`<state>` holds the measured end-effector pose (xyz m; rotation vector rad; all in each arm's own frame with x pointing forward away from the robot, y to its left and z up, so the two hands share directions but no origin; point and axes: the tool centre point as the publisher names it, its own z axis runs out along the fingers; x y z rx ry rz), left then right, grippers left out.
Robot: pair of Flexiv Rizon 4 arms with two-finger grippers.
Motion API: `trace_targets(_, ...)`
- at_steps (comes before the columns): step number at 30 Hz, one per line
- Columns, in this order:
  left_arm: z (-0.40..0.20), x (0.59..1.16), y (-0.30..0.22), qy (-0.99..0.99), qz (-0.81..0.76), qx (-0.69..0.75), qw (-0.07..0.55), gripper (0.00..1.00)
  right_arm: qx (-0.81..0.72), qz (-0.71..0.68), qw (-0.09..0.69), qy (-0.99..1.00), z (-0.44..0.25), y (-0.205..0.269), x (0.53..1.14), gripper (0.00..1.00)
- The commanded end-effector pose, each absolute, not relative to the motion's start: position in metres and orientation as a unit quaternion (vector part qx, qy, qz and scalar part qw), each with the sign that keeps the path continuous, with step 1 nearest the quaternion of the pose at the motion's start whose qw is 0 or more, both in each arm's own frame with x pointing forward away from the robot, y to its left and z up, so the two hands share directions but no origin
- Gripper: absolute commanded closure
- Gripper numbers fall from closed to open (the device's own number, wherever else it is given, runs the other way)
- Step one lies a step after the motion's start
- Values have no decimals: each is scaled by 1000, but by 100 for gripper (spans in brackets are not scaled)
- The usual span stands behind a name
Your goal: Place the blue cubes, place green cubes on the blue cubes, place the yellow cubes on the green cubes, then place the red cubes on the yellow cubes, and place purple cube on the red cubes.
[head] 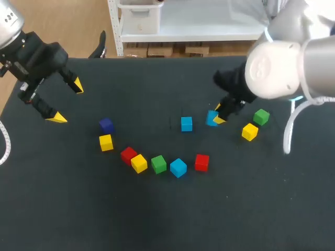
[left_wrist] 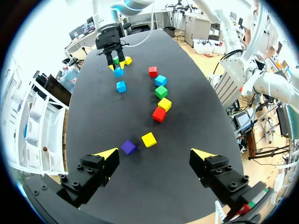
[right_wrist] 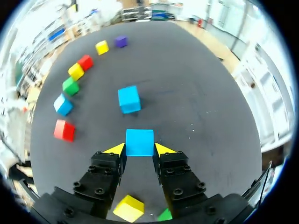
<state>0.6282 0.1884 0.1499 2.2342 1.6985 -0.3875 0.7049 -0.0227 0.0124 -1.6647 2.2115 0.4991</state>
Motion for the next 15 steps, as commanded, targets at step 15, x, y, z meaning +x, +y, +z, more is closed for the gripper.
trace_targets(15,150,629,188,592,-135,780,152,0,-620,162,180,747,5,-14,700,100)
